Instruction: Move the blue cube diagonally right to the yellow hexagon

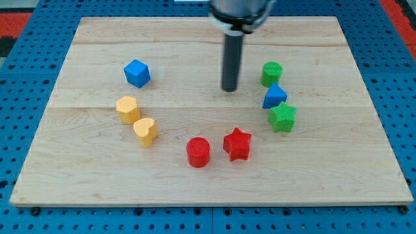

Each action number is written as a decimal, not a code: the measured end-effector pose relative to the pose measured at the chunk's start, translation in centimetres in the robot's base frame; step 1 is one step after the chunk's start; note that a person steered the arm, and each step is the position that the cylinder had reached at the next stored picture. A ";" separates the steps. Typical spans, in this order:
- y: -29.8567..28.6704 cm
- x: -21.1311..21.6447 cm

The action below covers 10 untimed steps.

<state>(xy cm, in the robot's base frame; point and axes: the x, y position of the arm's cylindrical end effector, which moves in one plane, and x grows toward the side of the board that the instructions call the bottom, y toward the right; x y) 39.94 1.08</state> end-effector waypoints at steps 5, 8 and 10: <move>-12.2 -6.1; -15.9 -6.2; -21.8 -6.2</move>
<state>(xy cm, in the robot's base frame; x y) 33.76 -20.68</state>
